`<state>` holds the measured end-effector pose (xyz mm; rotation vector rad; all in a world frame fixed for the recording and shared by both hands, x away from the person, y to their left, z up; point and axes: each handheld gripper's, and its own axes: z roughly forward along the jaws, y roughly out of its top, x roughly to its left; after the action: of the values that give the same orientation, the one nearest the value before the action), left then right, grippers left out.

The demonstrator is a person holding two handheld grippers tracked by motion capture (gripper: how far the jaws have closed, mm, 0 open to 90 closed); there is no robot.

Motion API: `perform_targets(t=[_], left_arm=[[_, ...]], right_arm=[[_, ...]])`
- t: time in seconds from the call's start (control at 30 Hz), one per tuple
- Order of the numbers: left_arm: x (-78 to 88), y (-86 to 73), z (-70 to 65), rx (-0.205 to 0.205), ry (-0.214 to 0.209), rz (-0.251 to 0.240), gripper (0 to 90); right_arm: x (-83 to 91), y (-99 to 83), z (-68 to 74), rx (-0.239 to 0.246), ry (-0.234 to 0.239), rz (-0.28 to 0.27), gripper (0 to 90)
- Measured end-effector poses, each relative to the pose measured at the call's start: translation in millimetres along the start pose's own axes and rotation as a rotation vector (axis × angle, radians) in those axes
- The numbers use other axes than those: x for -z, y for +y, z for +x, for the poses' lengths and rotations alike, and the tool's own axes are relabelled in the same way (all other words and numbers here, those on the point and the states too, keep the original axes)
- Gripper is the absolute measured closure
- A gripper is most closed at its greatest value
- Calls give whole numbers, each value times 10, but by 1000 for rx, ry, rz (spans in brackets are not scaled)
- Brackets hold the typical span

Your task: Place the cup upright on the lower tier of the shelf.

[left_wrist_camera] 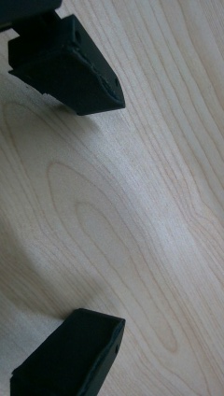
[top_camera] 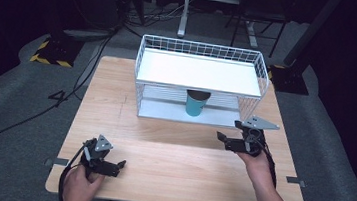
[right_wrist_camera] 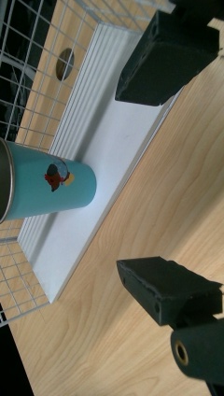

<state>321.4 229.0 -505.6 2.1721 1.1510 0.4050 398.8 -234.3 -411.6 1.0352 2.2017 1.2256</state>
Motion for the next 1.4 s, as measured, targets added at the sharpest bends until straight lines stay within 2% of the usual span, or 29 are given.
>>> perform_targets(t=[0.27, 0.47, 0.57, 0.63, 0.7, 0.77, 0.83, 1.0, 1.17, 1.4], left_arm=[[-13, 15, 2, 6, 7, -1, 7], [-15, 18, 1, 9, 10, -1, 7], [-14, 18, 1, 9, 10, -1, 7], [-15, 18, 0, 9, 10, -1, 7], [-14, 17, 0, 9, 10, -1, 7], [-14, 17, 1, 8, 10, 0, 8], [-15, 17, 0, 9, 10, -1, 7], [-14, 17, 0, 8, 10, -1, 7], [-14, 17, 1, 8, 10, -1, 7], [-14, 17, 0, 8, 10, -1, 7]], right_arm=[[341, -134, -66, -4, 2, -28, 158], [519, -273, -101, -5, 21, -8, 160], [593, -350, -109, 9, 4, -10, 160], [631, -414, -121, -6, 42, -2, 160], [662, -490, -111, -20, 40, -10, 158], [645, -596, -111, -29, 42, -42, 158], [606, -676, -131, -43, 65, 2, 157], [549, -844, -196, -39, 34, 33, 155], [512, -985, -228, -47, 17, 37, 155], [451, -1149, -285, -58, -24, 110, 155]])
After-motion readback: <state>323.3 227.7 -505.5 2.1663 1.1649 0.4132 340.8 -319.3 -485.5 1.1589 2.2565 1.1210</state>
